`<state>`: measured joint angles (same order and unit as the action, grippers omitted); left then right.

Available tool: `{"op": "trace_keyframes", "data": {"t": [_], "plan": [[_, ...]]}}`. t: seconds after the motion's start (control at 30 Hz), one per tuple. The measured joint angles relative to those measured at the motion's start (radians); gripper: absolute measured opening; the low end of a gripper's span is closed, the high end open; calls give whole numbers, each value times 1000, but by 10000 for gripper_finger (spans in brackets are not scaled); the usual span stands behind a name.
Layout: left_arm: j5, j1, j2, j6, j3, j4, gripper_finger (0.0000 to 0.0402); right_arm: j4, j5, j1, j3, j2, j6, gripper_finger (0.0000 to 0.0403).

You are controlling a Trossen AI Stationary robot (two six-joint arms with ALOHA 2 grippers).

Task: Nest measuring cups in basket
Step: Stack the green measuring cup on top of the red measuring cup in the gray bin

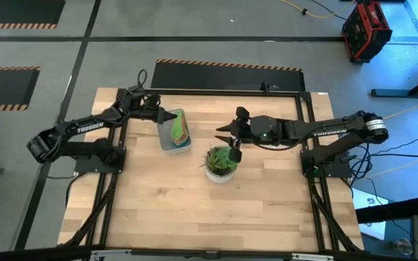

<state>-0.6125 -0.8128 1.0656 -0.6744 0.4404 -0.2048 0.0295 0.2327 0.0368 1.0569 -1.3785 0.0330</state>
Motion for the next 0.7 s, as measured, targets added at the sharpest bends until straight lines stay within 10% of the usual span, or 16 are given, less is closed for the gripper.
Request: {"op": "trace_keyframes", "data": {"t": [0.7], "plan": [[120, 21, 0, 4, -31, 4, 28, -12, -1, 0, 0, -1, -2, 118]]}}
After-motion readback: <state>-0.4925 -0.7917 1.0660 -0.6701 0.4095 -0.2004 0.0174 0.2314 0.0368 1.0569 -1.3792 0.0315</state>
